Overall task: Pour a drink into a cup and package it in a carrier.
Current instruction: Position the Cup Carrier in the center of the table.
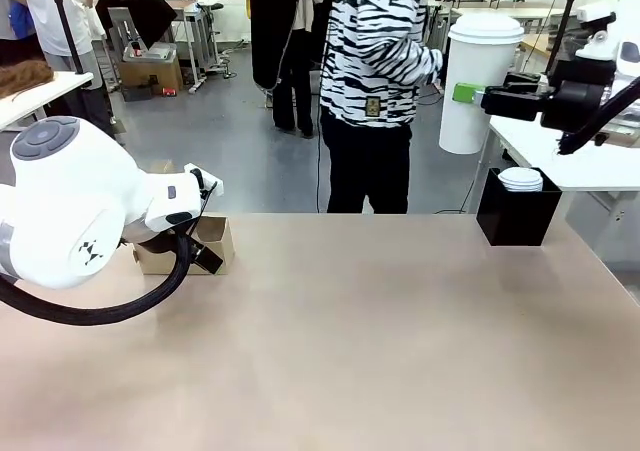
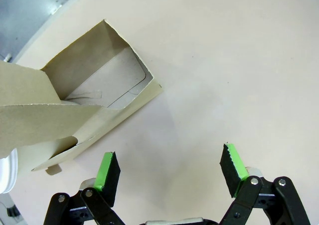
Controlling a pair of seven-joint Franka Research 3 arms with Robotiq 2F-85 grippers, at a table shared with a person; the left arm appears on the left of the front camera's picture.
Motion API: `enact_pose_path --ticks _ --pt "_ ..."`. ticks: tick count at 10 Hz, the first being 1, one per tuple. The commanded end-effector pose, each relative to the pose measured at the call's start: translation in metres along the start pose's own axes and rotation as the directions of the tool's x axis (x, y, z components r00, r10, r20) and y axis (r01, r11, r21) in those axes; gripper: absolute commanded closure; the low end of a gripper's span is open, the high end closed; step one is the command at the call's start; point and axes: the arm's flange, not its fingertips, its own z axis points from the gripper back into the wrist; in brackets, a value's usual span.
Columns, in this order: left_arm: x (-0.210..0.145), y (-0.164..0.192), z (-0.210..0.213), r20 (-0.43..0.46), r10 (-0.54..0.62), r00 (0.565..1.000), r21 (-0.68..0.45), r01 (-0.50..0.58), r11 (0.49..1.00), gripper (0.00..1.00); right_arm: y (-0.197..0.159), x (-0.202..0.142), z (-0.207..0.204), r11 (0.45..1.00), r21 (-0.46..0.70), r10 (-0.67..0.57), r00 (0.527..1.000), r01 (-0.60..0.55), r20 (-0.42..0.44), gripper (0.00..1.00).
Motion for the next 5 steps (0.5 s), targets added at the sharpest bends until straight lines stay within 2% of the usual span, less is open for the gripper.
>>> enact_pose_path --ticks 1,3,5 --pt "0.0 0.0 0.0 0.001 0.001 1.0 -0.002 -0.001 1.0 0.0 0.0 0.002 -0.001 1.0 -0.002 0.006 1.0 -0.006 0.004 0.2" --pt "0.0 0.0 0.0 0.0 0.0 1.0 0.0 0.0 1.0 0.0 0.0 0.002 -0.001 1.0 -0.002 0.006 1.0 -0.006 0.004 0.2" --pt "0.018 -0.006 0.032 -0.022 0.027 0.999 0.031 -0.027 0.999 0.0 0.0 0.002 -0.001 1.0 -0.002 0.006 1.0 -0.006 0.004 0.2"
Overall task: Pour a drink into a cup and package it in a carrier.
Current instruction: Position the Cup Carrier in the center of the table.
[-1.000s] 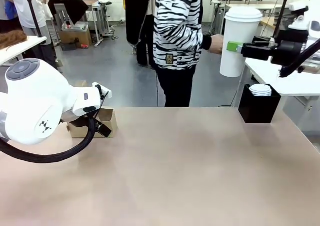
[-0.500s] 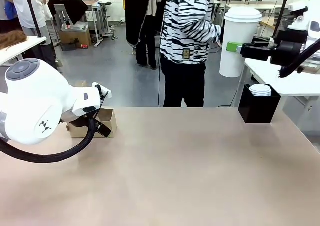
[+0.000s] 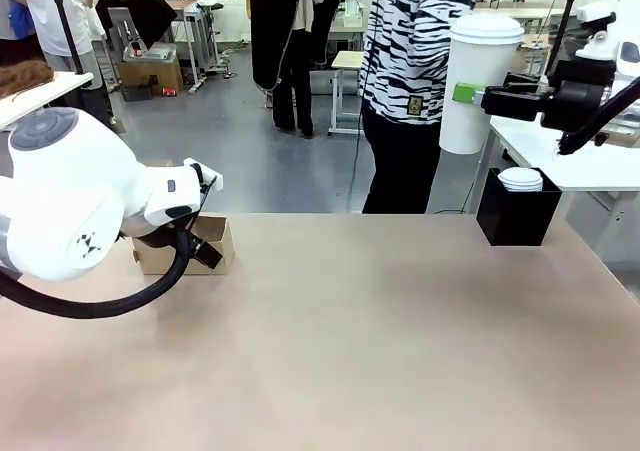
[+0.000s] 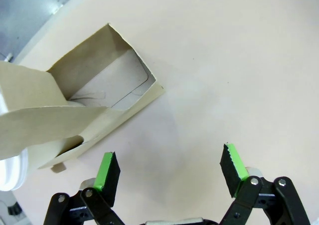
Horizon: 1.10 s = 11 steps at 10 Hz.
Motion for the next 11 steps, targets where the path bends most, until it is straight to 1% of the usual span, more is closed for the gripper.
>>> enact_pose_path --ticks 1,2,3,4,5,6,8,9,11 --pt "0.02 -0.008 0.041 -0.04 0.048 0.998 0.026 -0.047 0.999 0.0 0.001 0.002 -0.002 1.0 -0.001 0.007 1.0 -0.007 0.004 0.2" --pt "0.027 -0.01 0.063 -0.043 0.082 0.996 0.009 -0.082 0.997 0.0 0.001 0.002 -0.002 1.0 -0.001 0.007 1.0 -0.007 0.004 0.2" --pt "0.036 -0.014 0.089 -0.033 0.111 0.993 0.035 -0.11 0.993 0.0 0.001 0.002 -0.002 1.0 -0.001 0.007 1.0 -0.007 0.004 0.2" --pt "0.046 -0.015 0.115 -0.028 0.164 0.986 0.065 -0.161 0.985 0.0 0.001 0.002 -0.002 1.0 -0.001 0.007 1.0 -0.007 0.004 0.2" --pt "0.058 -0.007 0.142 -0.039 0.209 0.977 0.086 -0.205 0.975 0.0 0.001 0.002 -0.002 1.0 -0.001 0.007 1.0 -0.007 0.004 0.2" --pt "0.069 0.003 0.157 -0.053 0.242 0.969 0.086 -0.237 0.968 0.0 0.001 0.002 -0.002 1.0 -0.001 0.007 1.0 -0.007 0.004 0.2" --pt "0.096 0.037 0.168 -0.067 0.329 0.942 0.093 -0.323 0.942 0.0 0.001 0.002 -0.002 1.0 -0.001 0.007 1.0 -0.007 0.004 0.2" --pt "0.107 0.053 0.163 -0.078 0.36 0.93 0.084 -0.353 0.932 0.0 0.001 0.002 -0.002 1.0 -0.001 0.007 1.0 -0.007 0.004 0.2" --pt "0.124 0.074 0.146 -0.105 0.386 0.917 0.071 -0.38 0.922 0.0 0.001 0.002 -0.002 1.0 -0.001 0.007 1.0 -0.007 0.004 0.2"
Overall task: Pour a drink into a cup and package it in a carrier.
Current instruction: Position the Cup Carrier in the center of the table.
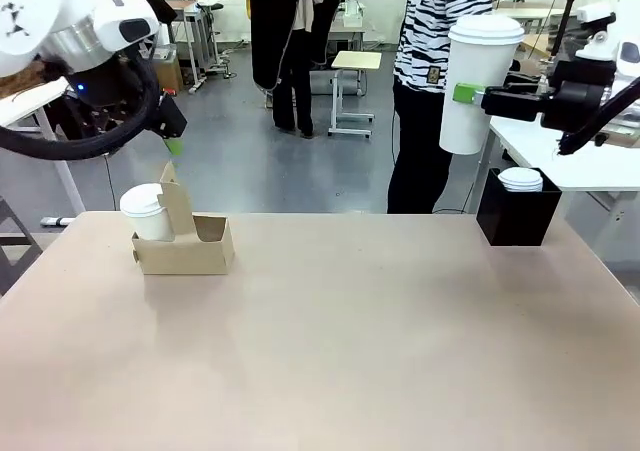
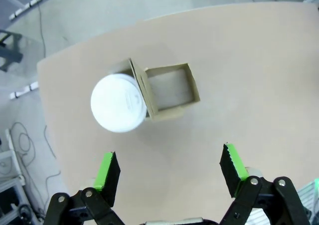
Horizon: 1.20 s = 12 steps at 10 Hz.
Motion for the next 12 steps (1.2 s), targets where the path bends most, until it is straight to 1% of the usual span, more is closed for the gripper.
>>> enact_pose_path --ticks 1,3,5,7,8,10,11,12 --pt "0.029 0.002 -0.017 -0.037 0.055 0.998 -0.027 -0.056 0.998 0.0 0.001 0.002 -0.002 1.0 0.0 0.007 1.0 -0.007 0.005 0.2" --pt "0.053 0.013 -0.05 -0.076 0.108 0.991 -0.025 -0.11 0.994 0.0 0.001 0.002 -0.002 1.0 0.0 0.007 1.0 -0.007 0.005 0.2" --pt "0.062 0.026 -0.073 -0.096 0.192 0.977 0.012 -0.192 0.981 0.0 0.001 0.002 -0.002 1.0 0.0 0.007 1.0 -0.007 0.005 0.2" --pt "0.066 0.036 -0.093 -0.146 0.242 0.959 -0.009 -0.246 0.969 0.0 0.001 0.002 -0.002 1.0 0.0 0.007 1.0 -0.007 0.005 0.2" --pt "0.058 0.031 -0.086 -0.107 0.166 0.98 -0.003 -0.167 0.986 0.0 0.001 0.002 -0.002 1.0 0.0 0.007 1.0 -0.007 0.005 0.2" --pt "0.058 0.031 -0.086 -0.107 0.166 0.98 -0.003 -0.167 0.986 0.0 0.001 0.002 -0.002 1.0 0.0 0.007 1.0 -0.007 0.005 0.2" --pt "0.061 0.033 -0.095 -0.12 0.189 0.975 -0.002 -0.191 0.982 0.0 0.001 0.002 -0.002 1.0 0.0 0.007 1.0 -0.007 0.005 0.2" --pt "0.054 0.03 -0.096 -0.147 0.206 0.968 0.027 -0.204 0.979 0.0 0.001 0.002 -0.002 1.0 0.0 0.007 1.0 -0.007 0.005 0.2"
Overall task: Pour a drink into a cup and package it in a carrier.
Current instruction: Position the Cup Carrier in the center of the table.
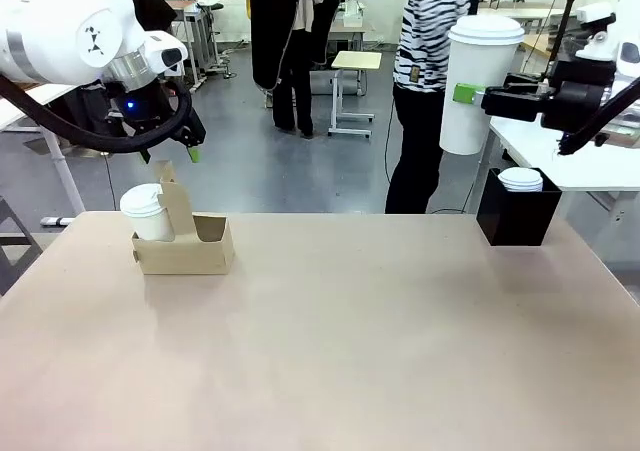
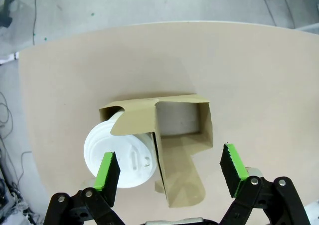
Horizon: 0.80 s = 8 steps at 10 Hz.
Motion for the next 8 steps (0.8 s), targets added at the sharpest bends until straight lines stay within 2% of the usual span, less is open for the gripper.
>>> enact_pose_path --ticks 1,4,5,6,7,8 --pt "-0.006 0.003 -0.006 -0.01 0.082 0.997 0.063 -0.081 0.995 0.0 0.001 0.003 -0.002 1.0 0.0 0.007 1.0 -0.007 0.005 0.2" --pt "-0.001 0.002 -0.014 -0.062 0.139 0.988 0.076 -0.134 0.988 0.0 0.001 0.003 -0.002 1.0 0.0 0.007 1.0 -0.007 0.005 0.2" --pt "0.0 0.002 -0.016 -0.071 0.154 0.985 0.085 -0.148 0.985 0.58 0.001 0.003 -0.002 1.0 0.0 0.007 1.0 -0.007 0.005 0.2" --pt "0.001 0.004 -0.017 -0.074 0.165 0.984 0.083 -0.159 0.984 0.58 0.001 0.003 -0.002 1.0 0.0 0.007 1.0 -0.007 0.005 0.2" --pt "0.001 0.005 -0.017 -0.076 0.162 0.984 0.078 -0.157 0.985 1.0 0.001 0.003 -0.002 1.0 0.0 0.007 1.0 -0.007 0.005 0.2" --pt "0.0 0.004 -0.018 -0.068 0.158 0.985 0.069 -0.153 0.986 0.63 0.001 0.003 -0.002 1.0 0.0 0.007 1.0 -0.007 0.005 0.2"
